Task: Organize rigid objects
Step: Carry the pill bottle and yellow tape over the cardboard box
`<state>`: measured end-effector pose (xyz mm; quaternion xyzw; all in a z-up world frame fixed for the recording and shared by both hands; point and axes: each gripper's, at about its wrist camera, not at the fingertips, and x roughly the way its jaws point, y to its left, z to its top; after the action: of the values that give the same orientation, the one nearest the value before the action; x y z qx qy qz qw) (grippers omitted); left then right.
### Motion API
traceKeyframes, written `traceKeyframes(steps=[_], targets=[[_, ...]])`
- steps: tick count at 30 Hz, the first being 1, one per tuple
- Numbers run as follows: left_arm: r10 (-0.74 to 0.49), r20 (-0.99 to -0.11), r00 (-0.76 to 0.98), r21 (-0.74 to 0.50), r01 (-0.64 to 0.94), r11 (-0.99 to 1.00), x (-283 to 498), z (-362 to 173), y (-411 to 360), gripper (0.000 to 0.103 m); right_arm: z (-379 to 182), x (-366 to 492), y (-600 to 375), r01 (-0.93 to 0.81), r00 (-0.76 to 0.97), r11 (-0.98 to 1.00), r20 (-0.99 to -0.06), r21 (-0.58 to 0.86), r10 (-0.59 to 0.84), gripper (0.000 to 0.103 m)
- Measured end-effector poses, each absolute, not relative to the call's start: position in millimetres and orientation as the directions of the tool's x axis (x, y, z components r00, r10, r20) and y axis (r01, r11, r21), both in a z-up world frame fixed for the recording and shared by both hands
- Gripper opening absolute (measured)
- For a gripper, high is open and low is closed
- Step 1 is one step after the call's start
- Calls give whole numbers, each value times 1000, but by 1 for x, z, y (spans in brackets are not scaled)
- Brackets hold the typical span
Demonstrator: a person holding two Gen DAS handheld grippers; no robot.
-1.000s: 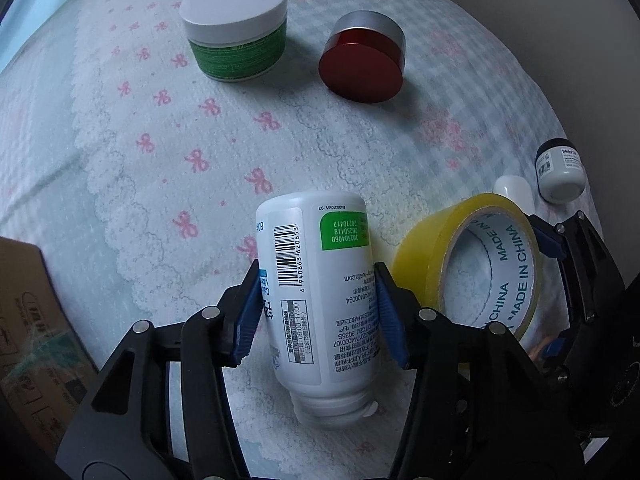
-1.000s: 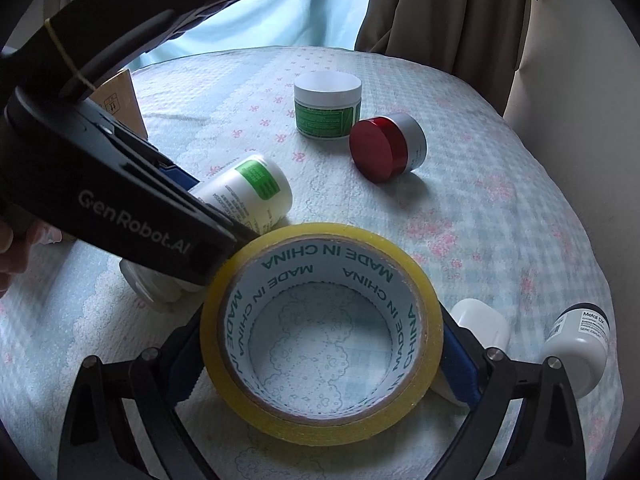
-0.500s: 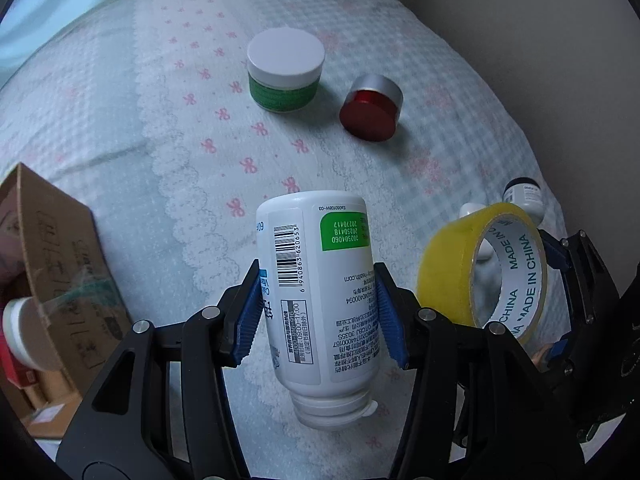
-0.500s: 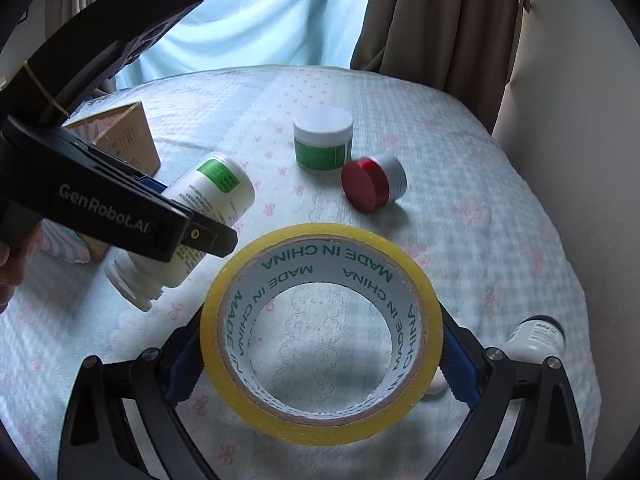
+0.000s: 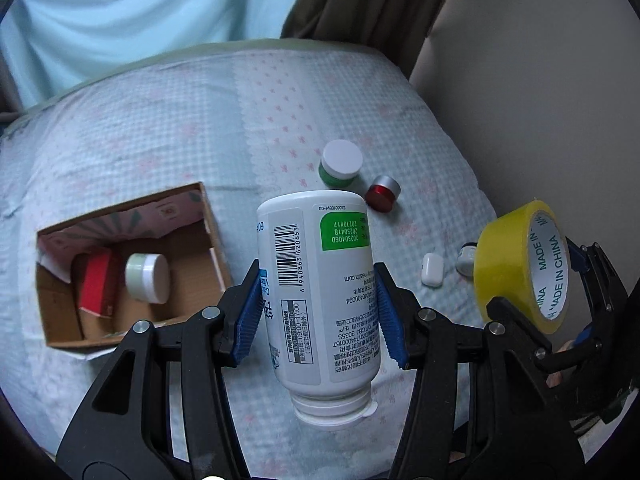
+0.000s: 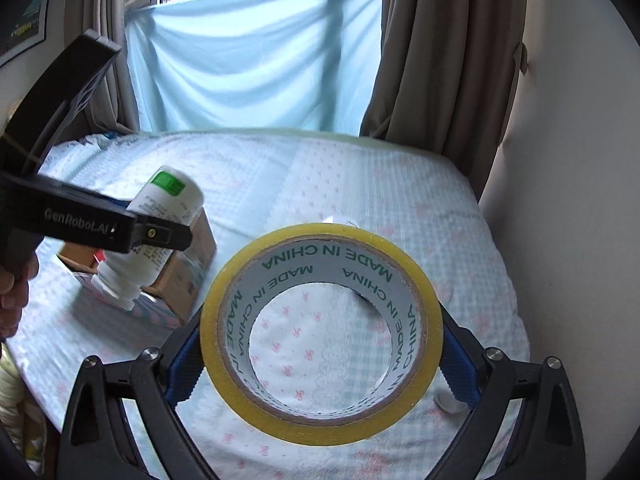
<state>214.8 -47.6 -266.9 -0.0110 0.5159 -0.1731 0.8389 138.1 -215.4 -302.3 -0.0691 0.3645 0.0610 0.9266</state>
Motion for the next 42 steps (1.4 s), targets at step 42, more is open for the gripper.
traceKeyframes(steps=[42], targets=[[-187,-952,242,-167,100,981,308,-339,272,48,-333,293,35,134,398,949,-892,287,214,97]])
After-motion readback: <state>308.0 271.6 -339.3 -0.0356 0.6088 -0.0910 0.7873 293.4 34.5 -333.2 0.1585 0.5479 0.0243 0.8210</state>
